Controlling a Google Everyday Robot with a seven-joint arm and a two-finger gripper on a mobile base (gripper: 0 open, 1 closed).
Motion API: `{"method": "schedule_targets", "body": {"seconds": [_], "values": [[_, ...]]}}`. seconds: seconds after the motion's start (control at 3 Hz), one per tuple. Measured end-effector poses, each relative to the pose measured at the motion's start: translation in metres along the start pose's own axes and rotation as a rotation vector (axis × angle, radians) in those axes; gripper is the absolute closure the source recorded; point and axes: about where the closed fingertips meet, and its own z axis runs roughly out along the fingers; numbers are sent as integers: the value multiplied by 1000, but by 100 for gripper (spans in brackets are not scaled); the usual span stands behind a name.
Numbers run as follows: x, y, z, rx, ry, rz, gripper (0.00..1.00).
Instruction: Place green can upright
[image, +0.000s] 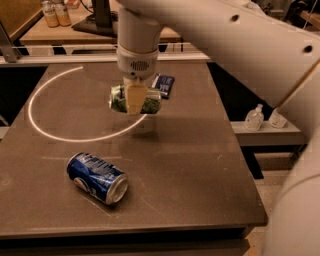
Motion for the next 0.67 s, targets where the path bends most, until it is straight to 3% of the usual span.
{"method": "schedule_targets", "body": {"seconds": [0.33,0.67], "values": [[5,10,-13,20,-239,81,100],[1,14,-5,16,-502,117,100]]}}
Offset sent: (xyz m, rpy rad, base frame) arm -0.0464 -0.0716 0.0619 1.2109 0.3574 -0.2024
